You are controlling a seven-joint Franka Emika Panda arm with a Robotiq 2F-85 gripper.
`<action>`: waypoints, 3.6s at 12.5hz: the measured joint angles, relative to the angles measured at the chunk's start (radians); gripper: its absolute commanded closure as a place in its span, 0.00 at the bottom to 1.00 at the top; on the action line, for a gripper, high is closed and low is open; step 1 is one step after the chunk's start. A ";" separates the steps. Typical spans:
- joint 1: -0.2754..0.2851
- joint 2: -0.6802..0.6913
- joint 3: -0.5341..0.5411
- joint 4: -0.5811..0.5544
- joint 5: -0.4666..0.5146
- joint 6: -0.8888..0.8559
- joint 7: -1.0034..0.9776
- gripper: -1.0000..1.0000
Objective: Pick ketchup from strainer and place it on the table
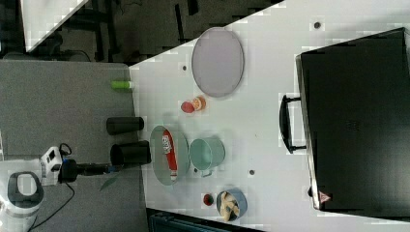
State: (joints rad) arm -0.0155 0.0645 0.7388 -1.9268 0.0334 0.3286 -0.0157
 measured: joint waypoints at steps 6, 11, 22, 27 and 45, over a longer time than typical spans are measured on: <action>0.027 0.140 0.032 -0.099 -0.134 0.295 0.000 0.00; 0.014 0.295 -0.004 -0.194 -0.210 0.496 0.010 0.00; 0.046 0.556 -0.077 -0.214 -0.509 0.689 0.232 0.04; 0.065 0.572 -0.110 -0.200 -0.514 0.695 0.239 0.44; -0.129 0.030 0.001 -0.099 -0.032 0.145 -0.091 0.44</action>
State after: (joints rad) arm -0.1440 0.0940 0.7397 -2.0254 0.0015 0.4731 -0.1069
